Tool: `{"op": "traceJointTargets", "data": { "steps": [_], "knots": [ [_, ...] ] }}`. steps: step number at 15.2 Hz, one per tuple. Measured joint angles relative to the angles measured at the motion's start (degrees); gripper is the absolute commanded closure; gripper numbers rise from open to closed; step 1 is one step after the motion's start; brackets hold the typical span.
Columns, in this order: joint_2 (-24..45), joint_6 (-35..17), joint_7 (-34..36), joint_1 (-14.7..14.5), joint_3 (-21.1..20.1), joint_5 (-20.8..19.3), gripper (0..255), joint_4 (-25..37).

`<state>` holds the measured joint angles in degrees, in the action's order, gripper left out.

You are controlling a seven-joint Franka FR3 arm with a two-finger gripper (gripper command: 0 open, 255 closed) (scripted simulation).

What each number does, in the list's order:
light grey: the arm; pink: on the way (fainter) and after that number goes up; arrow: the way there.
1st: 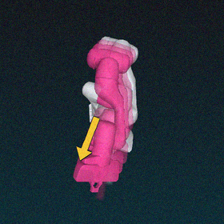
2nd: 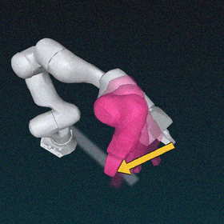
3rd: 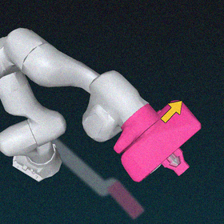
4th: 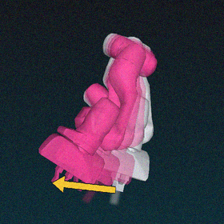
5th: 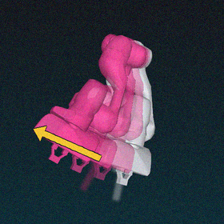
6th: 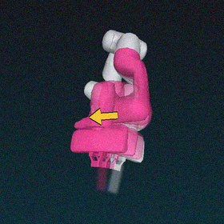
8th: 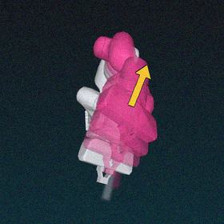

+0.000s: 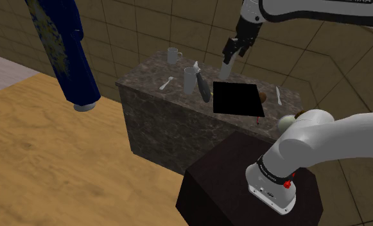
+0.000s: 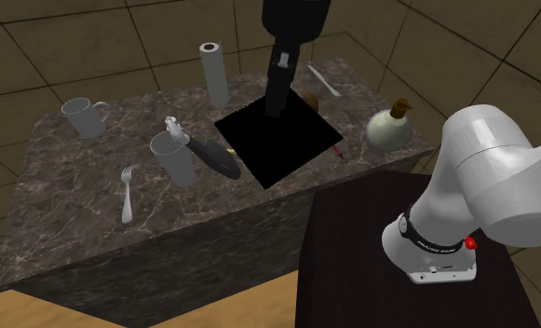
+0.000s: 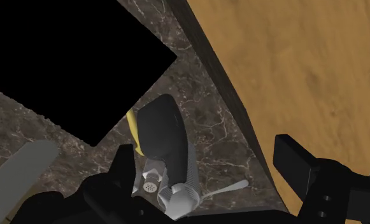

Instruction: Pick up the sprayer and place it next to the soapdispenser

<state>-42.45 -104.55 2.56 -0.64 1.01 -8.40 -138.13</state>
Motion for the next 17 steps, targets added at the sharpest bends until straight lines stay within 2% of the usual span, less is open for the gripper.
{"op": "traceJointTargets", "data": {
  "steps": [3, 10, 14, 17],
  "knots": [
    [3.7, -7.6, 0.9, 0.6, -0.5, -2.2, 0, -2.2],
    [16.2, -24.4, 5.8, 2.9, -2.8, -8.8, 0, -3.1],
    [24.2, -32.3, 10.0, 5.2, -4.3, -14.6, 0, -1.1],
    [30.9, -37.6, 14.9, 7.1, -5.8, -20.5, 0, 1.2]
  ]
}}
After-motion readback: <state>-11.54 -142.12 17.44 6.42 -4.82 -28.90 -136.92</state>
